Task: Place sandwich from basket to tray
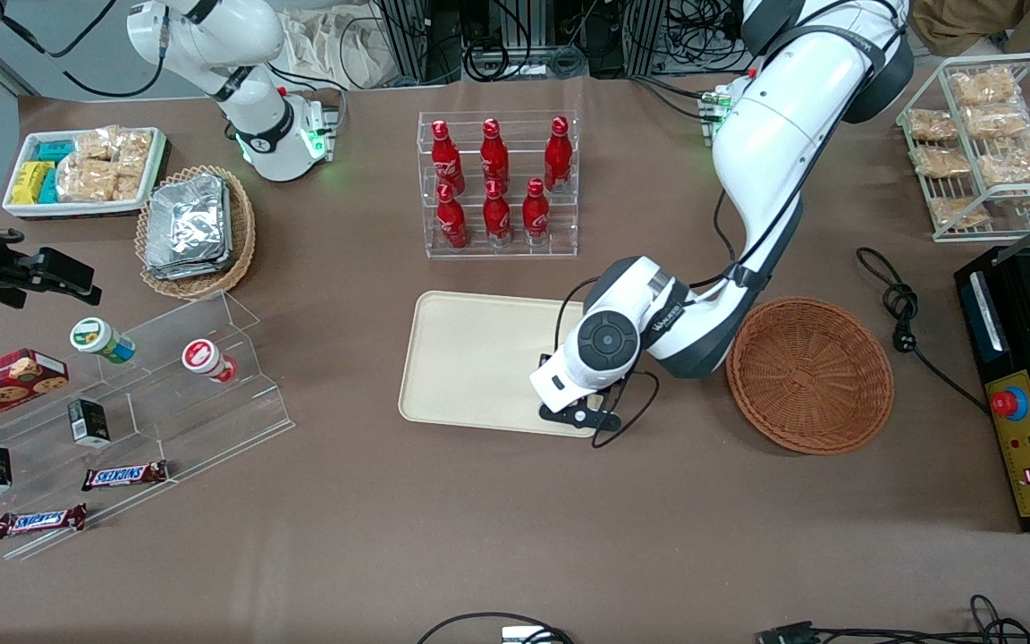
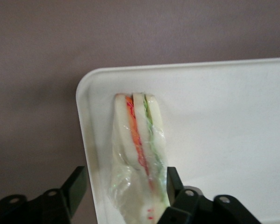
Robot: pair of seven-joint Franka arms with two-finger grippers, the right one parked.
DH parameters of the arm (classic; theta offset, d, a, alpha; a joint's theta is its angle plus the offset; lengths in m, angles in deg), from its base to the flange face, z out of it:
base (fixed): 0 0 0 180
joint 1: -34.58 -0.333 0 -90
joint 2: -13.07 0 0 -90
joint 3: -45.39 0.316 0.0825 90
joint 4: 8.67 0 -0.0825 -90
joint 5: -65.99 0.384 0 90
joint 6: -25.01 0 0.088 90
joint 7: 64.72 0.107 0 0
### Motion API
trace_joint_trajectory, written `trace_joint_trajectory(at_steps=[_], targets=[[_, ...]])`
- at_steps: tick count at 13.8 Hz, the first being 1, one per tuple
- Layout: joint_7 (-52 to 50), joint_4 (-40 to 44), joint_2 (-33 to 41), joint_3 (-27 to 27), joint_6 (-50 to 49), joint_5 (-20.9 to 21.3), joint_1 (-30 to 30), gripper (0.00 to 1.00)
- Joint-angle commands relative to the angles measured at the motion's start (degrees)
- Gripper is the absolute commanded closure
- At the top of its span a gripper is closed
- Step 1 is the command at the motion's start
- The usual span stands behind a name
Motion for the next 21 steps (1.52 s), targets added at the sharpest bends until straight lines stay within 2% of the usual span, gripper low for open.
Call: trace_joint_trajectory(at_steps=[1, 3, 5, 8, 10, 13, 16, 19, 21], targets=[[-2.7, -0.6, 5.5, 0.0, -1.6, 0.5, -1.3, 0.00], [-5.5, -3.0, 10.4, 0.3, -6.2, 1.5, -2.4, 0.00], [-4.5, -12.9, 18.7, 2.0, -6.1, 1.6, -5.1, 0.00], [5.0, -32.4, 33.5, 1.9, 0.8, 0.9, -12.7, 0.00], [9.8, -36.0, 39.0, 2.0, -0.3, 0.8, -17.2, 0.00], [13.3, -31.3, 40.5, 2.1, -6.7, 0.3, -25.5, 0.00], [13.7, -23.9, 39.5, 2.2, -12.2, -4.6, -35.0, 0.00], [21.3, -17.3, 37.4, 2.2, -17.4, -4.8, -37.6, 0.00], [19.6, -12.4, 34.4, 2.2, -20.2, -6.2, -37.7, 0.00]])
